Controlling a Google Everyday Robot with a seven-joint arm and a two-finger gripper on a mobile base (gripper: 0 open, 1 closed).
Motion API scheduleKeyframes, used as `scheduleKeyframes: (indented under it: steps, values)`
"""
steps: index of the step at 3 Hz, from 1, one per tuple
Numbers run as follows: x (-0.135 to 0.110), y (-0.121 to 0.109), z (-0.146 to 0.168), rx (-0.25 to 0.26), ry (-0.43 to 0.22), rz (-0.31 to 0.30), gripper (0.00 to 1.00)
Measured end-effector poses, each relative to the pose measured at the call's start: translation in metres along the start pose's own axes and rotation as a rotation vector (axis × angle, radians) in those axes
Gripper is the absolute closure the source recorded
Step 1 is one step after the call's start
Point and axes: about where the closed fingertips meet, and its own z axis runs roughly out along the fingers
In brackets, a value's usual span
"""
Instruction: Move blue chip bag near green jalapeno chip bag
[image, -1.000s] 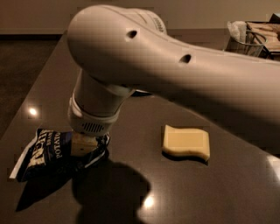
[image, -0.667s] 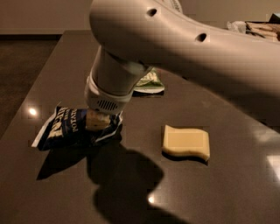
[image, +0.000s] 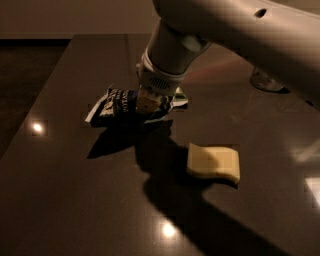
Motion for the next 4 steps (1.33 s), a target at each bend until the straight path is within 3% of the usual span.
scheduleKeyframes:
  steps: [1,2,4]
  values:
    - [0.031,-0.032,-0.003,0.05,0.039,0.062,0.82]
    - [0.058,-0.05,-0.009,0.094,0.062,0.112,0.59]
    - [0.056,-0.048,-0.01,0.095,0.064,0.108,0.12]
